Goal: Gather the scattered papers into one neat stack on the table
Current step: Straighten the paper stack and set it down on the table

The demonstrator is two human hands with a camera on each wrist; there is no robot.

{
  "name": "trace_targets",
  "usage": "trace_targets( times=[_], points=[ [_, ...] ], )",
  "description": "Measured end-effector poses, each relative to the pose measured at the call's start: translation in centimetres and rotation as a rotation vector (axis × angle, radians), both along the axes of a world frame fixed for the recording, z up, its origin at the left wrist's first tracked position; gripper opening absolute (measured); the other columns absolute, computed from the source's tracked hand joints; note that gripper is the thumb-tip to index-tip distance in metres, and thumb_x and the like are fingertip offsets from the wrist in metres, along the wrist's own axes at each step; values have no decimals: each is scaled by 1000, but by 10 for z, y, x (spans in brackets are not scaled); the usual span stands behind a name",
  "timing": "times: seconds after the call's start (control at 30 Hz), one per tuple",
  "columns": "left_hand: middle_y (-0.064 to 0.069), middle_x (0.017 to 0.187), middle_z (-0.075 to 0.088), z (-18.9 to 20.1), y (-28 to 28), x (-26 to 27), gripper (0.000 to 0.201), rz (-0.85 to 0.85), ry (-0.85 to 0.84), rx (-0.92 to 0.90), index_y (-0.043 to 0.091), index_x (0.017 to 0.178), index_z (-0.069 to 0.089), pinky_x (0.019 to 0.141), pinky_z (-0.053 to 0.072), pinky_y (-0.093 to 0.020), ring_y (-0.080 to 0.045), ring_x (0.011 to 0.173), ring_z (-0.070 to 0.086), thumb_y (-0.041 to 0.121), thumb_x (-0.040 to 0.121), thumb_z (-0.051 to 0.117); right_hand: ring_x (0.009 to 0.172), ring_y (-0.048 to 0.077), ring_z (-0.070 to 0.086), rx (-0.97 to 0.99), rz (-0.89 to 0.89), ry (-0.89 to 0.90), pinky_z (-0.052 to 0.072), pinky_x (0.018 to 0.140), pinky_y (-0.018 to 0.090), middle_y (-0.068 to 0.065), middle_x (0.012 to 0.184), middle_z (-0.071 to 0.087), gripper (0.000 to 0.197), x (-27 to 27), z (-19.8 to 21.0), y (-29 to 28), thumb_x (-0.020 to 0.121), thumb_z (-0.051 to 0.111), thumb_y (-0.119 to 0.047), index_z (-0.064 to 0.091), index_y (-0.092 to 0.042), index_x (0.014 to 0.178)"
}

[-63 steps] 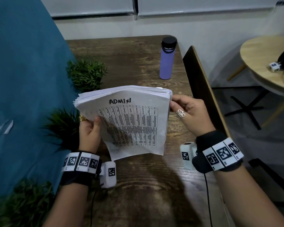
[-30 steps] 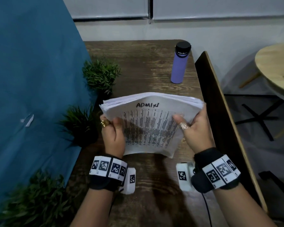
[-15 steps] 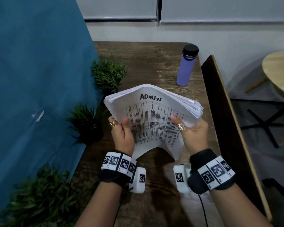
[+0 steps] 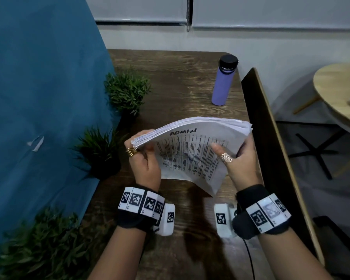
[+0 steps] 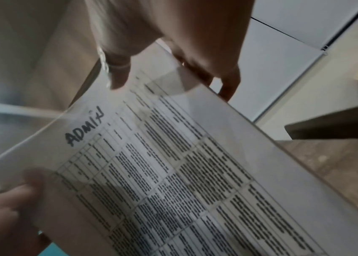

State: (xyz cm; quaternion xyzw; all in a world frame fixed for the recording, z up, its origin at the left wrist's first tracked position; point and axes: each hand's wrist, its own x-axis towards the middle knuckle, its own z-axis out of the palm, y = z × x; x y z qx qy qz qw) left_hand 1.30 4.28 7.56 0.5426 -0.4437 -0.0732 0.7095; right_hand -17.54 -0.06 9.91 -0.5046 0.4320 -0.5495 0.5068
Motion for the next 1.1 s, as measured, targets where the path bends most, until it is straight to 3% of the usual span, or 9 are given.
trace_targets(
  times=[0.07,0.13,0.27,0.33,0.47,0.6,0.77,0.9,1.1],
  points=[
    [15,96,50,1,-1,0,49,9,-9,13,-10,108,45,83,36,0,20,92,52,37,95,42,106,16,60,-121,-95,12,51,86,25,2,116,60,56,-1,8,6,69,74,-45,45,-31,115],
    [14,94,49,-3,-4,0,34,10,-1,40,-7,108,43,82,37,0,19,89,52,25,95,46,101,14,58,-240,-187,25,48,88,27,-2,110,58,39,1,20,10,79,62,-43,44,-34,112],
    [10,93,50,-4,-5,2,17,27,9,31,14,104,36,81,42,-7,12,86,54,7,90,44,90,7,57,-388,-302,159,43,80,15,3,98,61,13,4,40,7,92,52,-21,51,-18,104],
    [11,92,49,-4,-4,4,18,13,0,45,6,107,37,80,41,-5,14,86,54,3,90,44,78,2,55,-471,-276,360,40,71,11,0,89,61,6,-4,45,4,93,52,-14,56,-11,96],
    [13,91,49,-1,-4,8,23,-23,-58,78,-11,109,40,80,39,-2,16,86,53,0,89,45,71,2,50,-586,-141,771,34,64,7,-8,78,58,13,-27,59,-1,92,55,-18,60,-7,89],
    [12,91,50,2,-5,7,24,-61,-33,67,-10,109,39,80,40,-3,15,86,54,0,88,44,74,2,50,-604,-40,859,35,65,-3,-3,74,59,9,-37,71,-6,89,59,-11,60,-4,85],
    [23,91,55,3,-6,6,20,-90,-31,49,9,105,38,80,40,-5,13,85,54,17,88,46,74,-19,47,-478,43,1017,35,63,2,-1,85,60,13,-44,70,-10,90,54,-3,50,-14,86],
    [20,90,56,6,-3,6,17,-103,-30,36,29,100,38,81,41,-6,12,86,55,25,86,46,76,-28,45,-475,73,1048,35,60,2,-3,84,57,17,-44,73,-12,92,52,-7,44,-20,84],
    [25,93,57,6,-1,8,17,-104,-41,65,30,101,38,82,40,-7,11,88,54,34,88,48,75,-33,44,-449,76,977,32,64,-7,-3,77,54,11,-45,74,-14,87,55,2,50,-8,86]
  ],
)
